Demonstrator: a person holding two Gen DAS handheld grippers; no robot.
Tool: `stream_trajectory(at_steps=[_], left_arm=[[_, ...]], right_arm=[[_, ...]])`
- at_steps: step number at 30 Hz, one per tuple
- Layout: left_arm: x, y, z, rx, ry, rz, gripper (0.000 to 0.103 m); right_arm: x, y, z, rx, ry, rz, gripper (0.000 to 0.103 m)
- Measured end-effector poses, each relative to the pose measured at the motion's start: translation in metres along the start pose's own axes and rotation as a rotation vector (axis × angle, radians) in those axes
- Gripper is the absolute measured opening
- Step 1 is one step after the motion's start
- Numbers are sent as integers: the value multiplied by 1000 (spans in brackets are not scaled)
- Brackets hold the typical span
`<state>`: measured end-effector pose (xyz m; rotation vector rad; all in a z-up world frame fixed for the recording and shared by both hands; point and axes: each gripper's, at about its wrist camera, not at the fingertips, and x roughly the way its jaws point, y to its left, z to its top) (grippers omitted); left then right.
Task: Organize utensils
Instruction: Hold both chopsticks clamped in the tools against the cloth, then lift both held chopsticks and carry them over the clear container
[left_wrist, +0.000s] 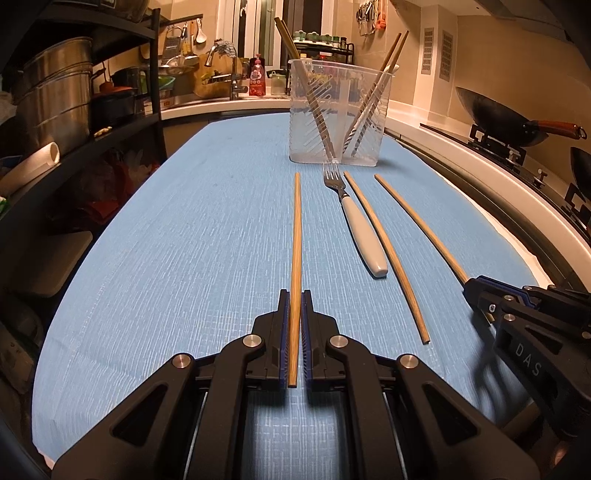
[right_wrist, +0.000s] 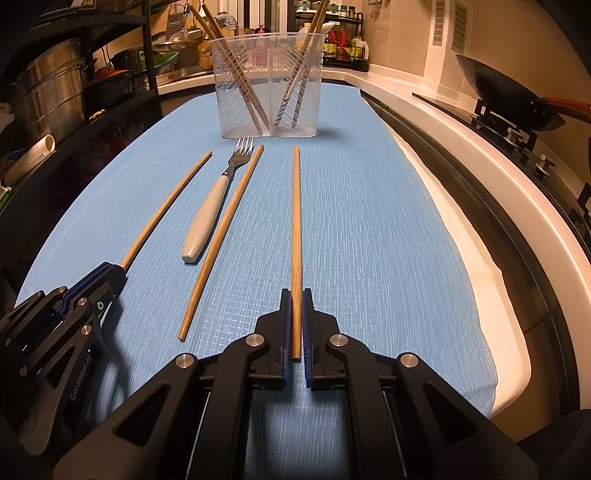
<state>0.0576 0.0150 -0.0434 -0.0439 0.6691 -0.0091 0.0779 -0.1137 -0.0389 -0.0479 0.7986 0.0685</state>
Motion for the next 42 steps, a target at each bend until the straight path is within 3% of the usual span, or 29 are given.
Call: stream_trajectory(at_steps=[25,36,42], left_arm=[[-14,10,1,-24,-54,44,6],[-67,22,12,-18,-148,56,6],[-99,21,26,3,-186,18,6]], right_arm=[[-8,-11,0,53,-28,24,5],[-77,-20,19,14,-154,36,5],[-122,-22,38,2,-240,53,5]])
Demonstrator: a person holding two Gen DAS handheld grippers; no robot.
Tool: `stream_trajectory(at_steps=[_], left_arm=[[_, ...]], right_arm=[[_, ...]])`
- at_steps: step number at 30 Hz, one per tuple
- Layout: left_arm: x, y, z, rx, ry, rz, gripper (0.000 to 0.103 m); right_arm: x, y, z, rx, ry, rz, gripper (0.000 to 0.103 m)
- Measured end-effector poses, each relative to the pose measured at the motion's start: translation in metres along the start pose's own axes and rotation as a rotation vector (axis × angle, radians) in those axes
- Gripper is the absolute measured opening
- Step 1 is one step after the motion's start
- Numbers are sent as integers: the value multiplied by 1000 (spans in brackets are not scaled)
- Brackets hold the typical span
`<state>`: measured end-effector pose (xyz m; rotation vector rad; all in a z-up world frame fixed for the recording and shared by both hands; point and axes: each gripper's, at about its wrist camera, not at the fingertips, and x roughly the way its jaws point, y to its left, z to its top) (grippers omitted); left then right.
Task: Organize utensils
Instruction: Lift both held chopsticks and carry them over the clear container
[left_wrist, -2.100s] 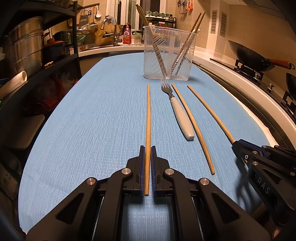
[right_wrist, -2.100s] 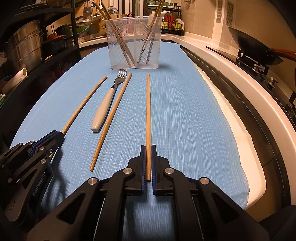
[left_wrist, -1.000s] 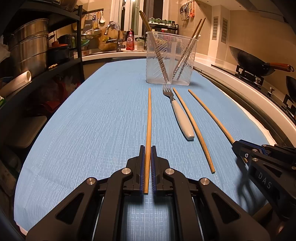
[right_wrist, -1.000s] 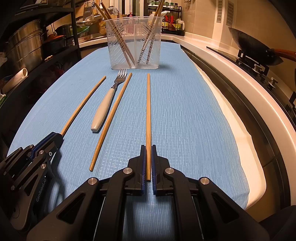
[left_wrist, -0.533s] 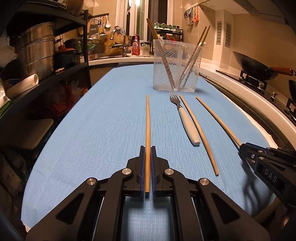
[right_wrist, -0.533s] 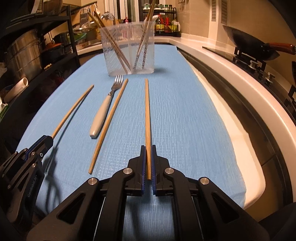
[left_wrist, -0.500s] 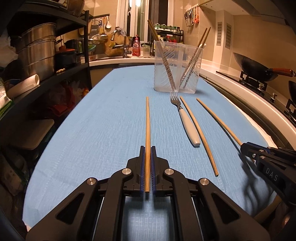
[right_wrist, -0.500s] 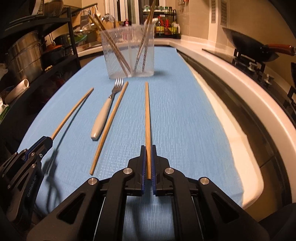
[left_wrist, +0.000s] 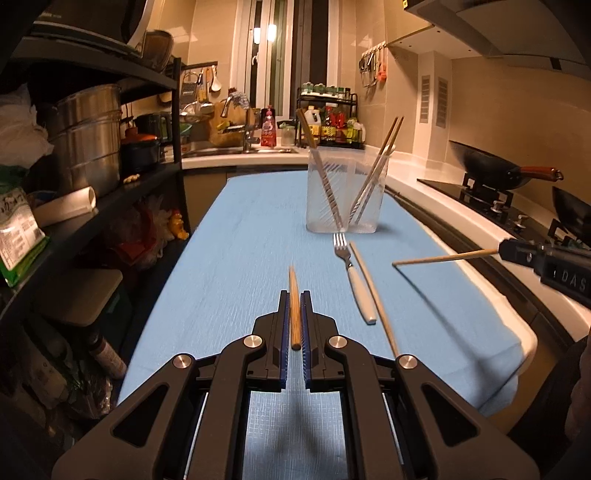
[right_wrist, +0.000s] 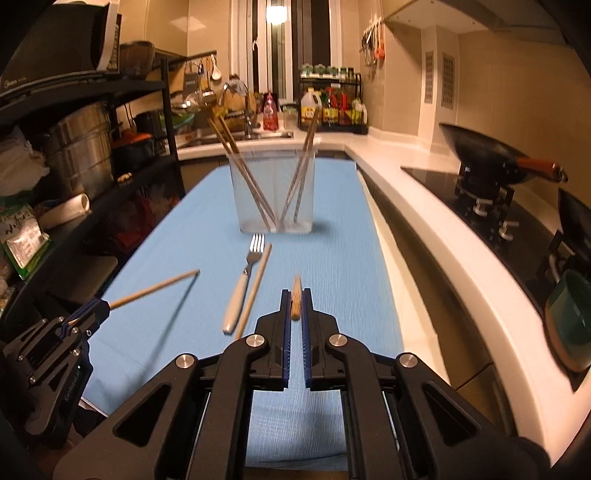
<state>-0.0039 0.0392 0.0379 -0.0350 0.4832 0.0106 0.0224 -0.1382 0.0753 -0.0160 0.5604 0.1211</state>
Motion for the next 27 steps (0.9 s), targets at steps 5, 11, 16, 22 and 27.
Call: stream_trajectory(at_steps=[5,11,16,22,27], left_arm=[[-15,2,30,25,-40,-42,6],[-12,15,76,-19,-22,-110,6],[-3,23,102,-57,41,-118,6],[-4,23,119,-52,86,-94,6],[-6,18,132,-26,91,-79,6]], right_arm=[[-17,0,27,-19,-54,7,5],[-25,-5,56,-2,-100,9,5],[-28,-1,73,-16,-115,15,5],[-32,4,87,-16,-128,19,5],[-35,10,101,-29,-145,26,5]])
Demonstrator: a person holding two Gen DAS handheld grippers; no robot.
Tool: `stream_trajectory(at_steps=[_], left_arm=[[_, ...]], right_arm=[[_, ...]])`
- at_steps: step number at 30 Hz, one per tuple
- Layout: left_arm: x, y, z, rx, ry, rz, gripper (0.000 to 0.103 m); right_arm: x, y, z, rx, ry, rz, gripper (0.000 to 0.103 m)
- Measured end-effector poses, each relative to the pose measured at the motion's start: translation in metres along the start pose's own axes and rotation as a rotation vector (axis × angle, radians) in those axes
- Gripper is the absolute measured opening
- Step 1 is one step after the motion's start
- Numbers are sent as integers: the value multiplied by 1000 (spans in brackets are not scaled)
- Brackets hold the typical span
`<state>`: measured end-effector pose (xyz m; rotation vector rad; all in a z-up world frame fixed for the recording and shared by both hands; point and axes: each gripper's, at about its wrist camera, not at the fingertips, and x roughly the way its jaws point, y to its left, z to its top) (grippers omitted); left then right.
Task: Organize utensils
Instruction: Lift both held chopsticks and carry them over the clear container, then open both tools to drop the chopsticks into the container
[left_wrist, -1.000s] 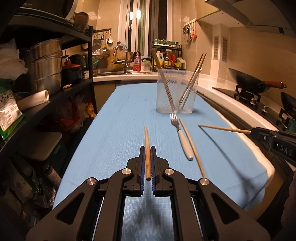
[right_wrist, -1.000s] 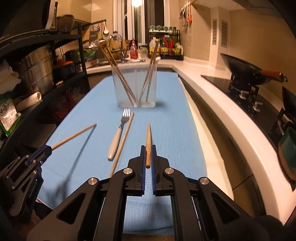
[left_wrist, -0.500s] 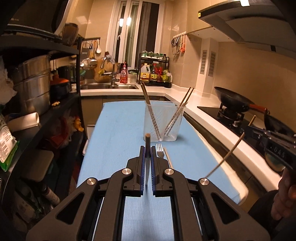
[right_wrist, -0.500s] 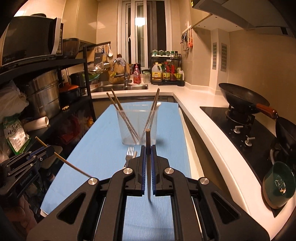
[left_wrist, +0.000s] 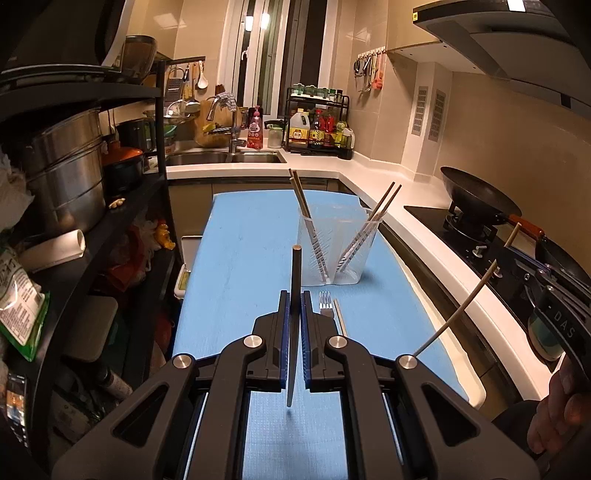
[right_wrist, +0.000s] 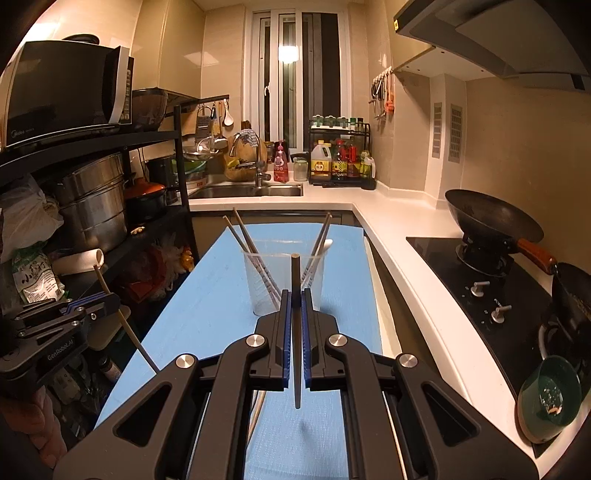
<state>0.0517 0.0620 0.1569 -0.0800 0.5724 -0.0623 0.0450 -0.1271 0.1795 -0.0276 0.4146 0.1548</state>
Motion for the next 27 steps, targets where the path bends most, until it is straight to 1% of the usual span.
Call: stream_trajectory(at_steps=[6,10,17,24,27], left_arm=[[1,2,21,-5,-2,-39,6],[8,9,39,-26,-1,-97,6],[29,10,79,-14,-22,-114,6],[50,8,128,-12,-67,-128,6],[61,4,149,-7,-84,-127,6]], right_arm=[[2,-2,18,-18,-18,15,5],[14,-9,31,-1,-18,24,5],[39,-13,64,6,-35,45,5],[65,-4,114,-50,-80,59,5],[76,-3,133,-53,-102,63,5]])
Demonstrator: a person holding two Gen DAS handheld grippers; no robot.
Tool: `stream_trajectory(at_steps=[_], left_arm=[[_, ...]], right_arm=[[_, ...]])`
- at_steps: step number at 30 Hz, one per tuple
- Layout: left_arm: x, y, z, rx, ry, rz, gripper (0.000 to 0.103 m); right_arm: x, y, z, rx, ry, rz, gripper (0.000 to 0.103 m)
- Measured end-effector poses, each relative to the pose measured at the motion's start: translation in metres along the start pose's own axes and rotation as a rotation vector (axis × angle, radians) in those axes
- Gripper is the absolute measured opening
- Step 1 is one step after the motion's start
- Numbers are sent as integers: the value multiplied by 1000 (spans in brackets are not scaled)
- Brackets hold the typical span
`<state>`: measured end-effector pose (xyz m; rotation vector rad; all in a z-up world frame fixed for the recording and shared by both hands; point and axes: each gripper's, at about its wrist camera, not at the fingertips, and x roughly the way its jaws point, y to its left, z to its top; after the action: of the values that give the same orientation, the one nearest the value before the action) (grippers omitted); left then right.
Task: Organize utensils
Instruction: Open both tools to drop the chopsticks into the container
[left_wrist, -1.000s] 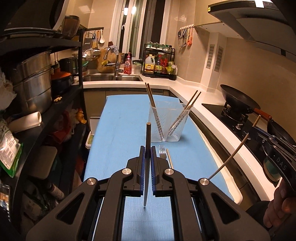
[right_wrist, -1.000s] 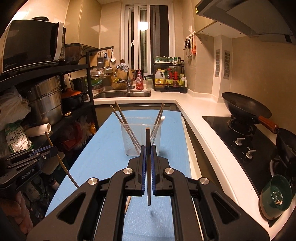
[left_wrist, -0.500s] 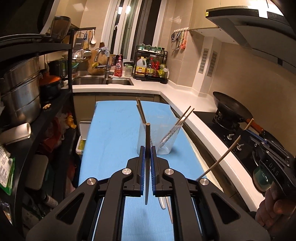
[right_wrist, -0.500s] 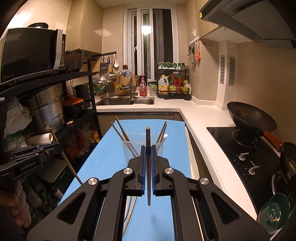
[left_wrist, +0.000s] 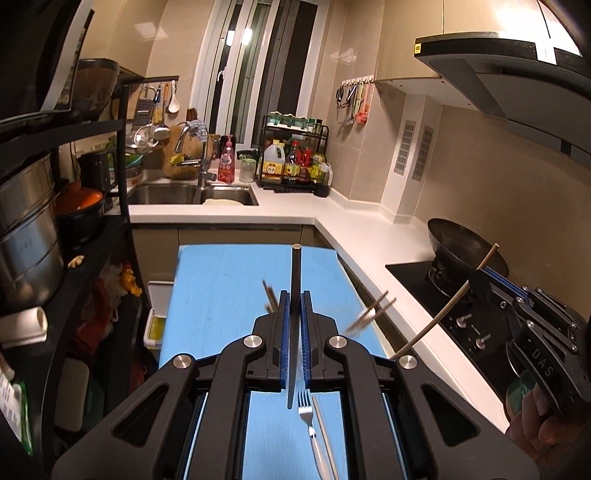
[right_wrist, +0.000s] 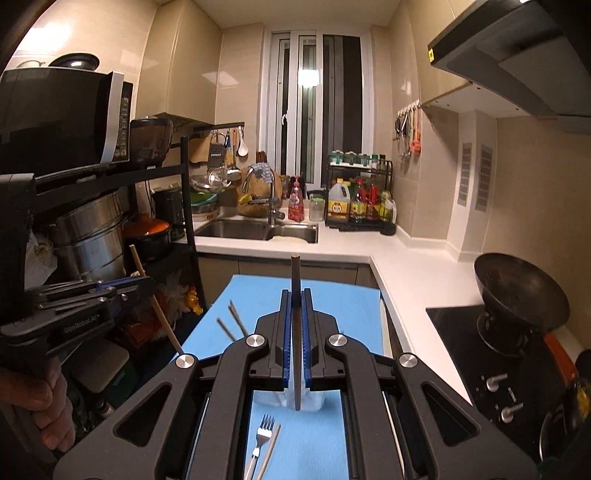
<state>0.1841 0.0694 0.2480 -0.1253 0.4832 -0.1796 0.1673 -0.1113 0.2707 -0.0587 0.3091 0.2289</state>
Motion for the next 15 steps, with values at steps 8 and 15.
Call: stream_trajectory(at_steps=[8,15], left_arm=[[36,-13,43,21,-36,-23,6],[76,-29,56,94,-39,-16,6]], right_arm=[[38,-7,37,0,-65,-9,5],[80,-13,16,-7,-20,-22,5]])
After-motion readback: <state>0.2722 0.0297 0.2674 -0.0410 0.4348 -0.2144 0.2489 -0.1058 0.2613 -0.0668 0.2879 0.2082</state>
